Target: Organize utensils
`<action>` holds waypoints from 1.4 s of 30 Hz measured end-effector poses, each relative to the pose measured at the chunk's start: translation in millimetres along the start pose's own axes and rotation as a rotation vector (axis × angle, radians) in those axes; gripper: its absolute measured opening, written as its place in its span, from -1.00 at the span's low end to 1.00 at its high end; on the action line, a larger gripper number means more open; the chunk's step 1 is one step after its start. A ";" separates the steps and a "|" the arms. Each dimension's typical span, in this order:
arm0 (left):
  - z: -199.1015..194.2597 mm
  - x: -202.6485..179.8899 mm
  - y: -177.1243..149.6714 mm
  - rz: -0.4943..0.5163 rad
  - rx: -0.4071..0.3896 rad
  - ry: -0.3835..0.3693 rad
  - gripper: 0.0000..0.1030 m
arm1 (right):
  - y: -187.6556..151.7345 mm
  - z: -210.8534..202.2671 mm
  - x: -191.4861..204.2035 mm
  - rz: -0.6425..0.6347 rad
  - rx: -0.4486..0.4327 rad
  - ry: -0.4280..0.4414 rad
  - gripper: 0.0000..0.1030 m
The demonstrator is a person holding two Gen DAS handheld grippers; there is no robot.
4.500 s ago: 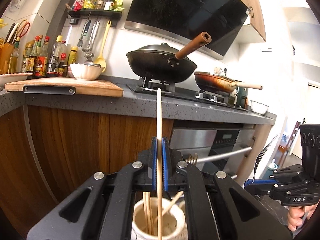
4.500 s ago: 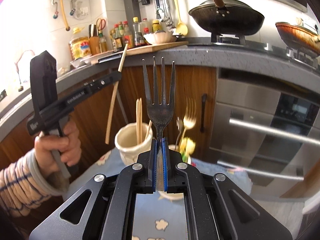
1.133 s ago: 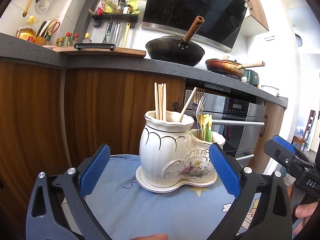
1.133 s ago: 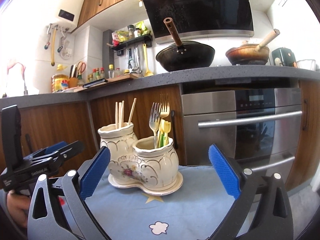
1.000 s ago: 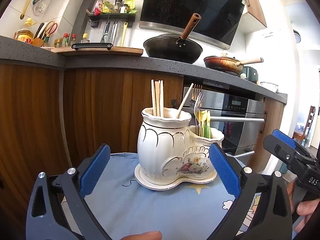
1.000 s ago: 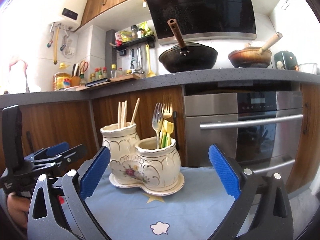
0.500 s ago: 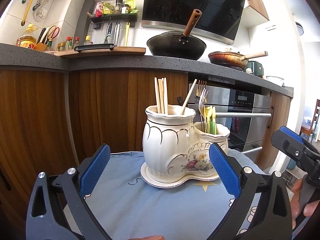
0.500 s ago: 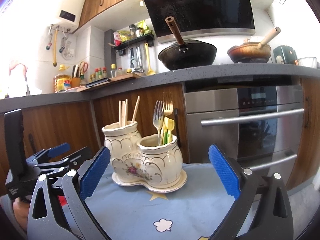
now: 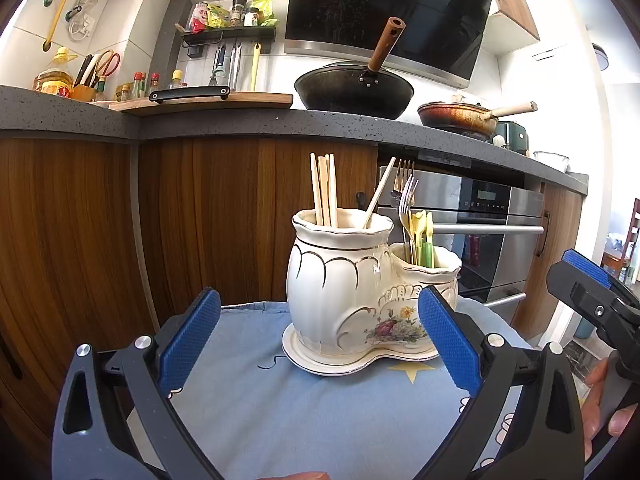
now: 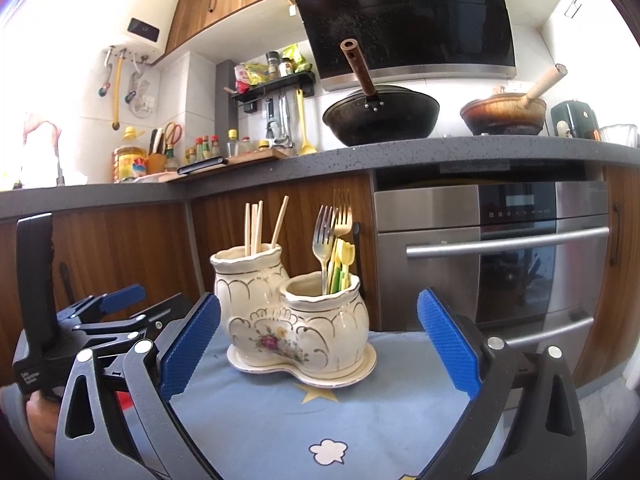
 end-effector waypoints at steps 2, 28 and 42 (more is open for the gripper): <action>-0.3 0.0 0.0 0.004 -0.003 -0.001 0.90 | -0.2 -0.4 0.7 -0.003 -0.003 0.002 0.90; -1.9 -2.7 0.7 0.019 -0.015 -0.009 0.90 | 0.2 0.7 2.5 -0.018 -0.005 0.008 0.90; -2.3 -4.9 0.2 0.034 -0.021 -0.019 0.90 | 0.0 -0.2 4.1 -0.028 -0.007 0.012 0.90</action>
Point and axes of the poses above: each gripper's, at about its wrist camera, not at the fingertips, and z roughly the way its jaws point, x to its left, y to its top, the point moved 1 cm from there along z, roughly the way its jaws point, and after that the axes turned 5 degrees about y, right-handed, at the moved point
